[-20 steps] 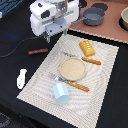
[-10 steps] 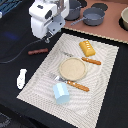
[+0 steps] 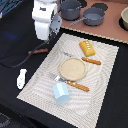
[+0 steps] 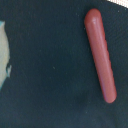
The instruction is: Interact with the objects in diverse but meaningful ways.
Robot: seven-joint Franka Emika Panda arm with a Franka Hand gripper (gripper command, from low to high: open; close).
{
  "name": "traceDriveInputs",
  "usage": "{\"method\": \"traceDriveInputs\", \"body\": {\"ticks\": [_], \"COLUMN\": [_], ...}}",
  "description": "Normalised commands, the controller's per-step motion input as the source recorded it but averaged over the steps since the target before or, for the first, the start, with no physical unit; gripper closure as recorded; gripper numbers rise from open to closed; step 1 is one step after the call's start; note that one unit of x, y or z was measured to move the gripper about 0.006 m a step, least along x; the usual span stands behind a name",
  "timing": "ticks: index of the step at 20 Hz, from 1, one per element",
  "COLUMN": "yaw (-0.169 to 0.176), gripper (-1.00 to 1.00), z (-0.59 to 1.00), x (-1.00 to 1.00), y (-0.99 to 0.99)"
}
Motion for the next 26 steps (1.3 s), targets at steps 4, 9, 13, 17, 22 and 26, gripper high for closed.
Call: {"method": "traceDriveInputs", "body": {"ticks": [4, 9, 13, 17, 22, 26], "yaw": [0.083, 0.045, 0.015, 0.010, 0.019, 0.022], "gripper": [-1.00, -1.00, -1.00, -1.00, -1.00, -1.00], "z": [-0.15, -0.10, -0.21, -0.30, -0.42, -0.42], "x": [-0.67, -0.53, -0.36, -0.20, -0.21, -0.21], "y": [-0.29, -0.41, -0.28, -0.14, -0.04, -0.05]}}
